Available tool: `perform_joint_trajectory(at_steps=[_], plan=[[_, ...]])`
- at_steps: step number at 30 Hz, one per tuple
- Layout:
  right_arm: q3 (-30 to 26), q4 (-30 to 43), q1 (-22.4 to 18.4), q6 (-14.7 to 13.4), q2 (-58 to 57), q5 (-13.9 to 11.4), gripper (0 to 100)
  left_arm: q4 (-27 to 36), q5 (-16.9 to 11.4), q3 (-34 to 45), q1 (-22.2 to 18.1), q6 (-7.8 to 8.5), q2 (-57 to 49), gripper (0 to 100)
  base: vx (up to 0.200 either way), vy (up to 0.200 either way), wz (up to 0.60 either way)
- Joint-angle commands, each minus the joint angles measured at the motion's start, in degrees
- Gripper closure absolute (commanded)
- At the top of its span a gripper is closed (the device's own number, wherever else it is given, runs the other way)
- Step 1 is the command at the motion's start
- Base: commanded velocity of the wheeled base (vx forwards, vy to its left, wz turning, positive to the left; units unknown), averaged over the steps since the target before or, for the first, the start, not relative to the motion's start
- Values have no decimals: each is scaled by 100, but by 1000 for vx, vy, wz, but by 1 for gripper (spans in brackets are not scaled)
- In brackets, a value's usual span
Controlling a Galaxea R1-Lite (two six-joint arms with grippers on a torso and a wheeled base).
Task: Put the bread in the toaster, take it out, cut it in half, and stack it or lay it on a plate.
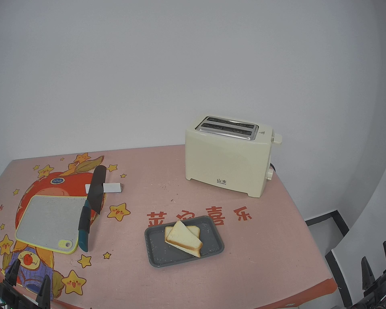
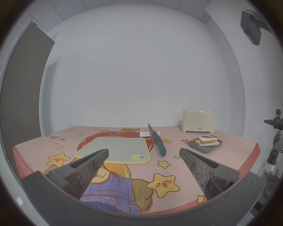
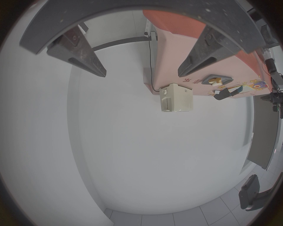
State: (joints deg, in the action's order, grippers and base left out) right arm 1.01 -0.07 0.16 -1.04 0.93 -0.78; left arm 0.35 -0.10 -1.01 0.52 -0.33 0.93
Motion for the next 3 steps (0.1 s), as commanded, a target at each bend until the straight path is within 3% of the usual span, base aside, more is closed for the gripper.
perform_joint_trajectory(at_steps=[1,3], plan=[[-101,-10,11,-2,-93,25,0,0,1,92,0,-2,22,0,0,0,0],[-101,-10,11,-2,-93,16,0,0,1,84,0,-2,22,0,0,0,0]])
